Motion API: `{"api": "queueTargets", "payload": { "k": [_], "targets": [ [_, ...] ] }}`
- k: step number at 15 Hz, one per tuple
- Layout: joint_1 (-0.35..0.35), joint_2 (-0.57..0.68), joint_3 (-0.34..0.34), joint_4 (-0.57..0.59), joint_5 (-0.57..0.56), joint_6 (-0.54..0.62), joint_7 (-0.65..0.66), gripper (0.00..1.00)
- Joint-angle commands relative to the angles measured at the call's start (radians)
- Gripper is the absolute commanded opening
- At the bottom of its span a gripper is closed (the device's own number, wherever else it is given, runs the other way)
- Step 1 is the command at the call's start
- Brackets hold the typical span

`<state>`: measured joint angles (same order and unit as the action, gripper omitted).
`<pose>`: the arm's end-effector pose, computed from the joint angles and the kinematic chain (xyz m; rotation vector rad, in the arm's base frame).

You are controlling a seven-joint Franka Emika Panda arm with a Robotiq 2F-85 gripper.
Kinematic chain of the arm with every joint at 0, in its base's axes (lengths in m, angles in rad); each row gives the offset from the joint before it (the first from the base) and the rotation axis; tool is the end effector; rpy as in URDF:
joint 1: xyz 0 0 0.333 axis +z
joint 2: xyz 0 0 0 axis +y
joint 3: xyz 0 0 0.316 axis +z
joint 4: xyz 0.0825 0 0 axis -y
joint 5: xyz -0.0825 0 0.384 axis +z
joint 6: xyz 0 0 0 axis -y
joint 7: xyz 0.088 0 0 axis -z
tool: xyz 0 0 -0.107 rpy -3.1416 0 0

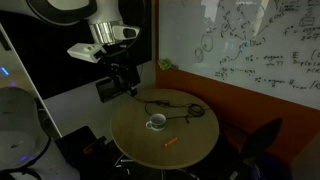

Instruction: Put the marker in the cup

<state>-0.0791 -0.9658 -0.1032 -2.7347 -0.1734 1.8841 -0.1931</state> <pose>0.2738 -0.0644 0.4885 3.0338 0.1434 0.1503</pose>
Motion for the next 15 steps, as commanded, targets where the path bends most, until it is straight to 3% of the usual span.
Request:
{"api": "queueTargets", "payload": {
  "k": [1, 12, 15],
  "targets": [
    [0.011, 0.0, -0.008, 0.003, -0.007, -0.004, 0.007, 1.0],
    [0.011, 0.0, -0.008, 0.003, -0.007, -0.004, 0.007, 1.0],
    [0.018, 0.057, -0.009, -0.019, 0.015, 0.101, 0.044, 1.0]
  ]
}}
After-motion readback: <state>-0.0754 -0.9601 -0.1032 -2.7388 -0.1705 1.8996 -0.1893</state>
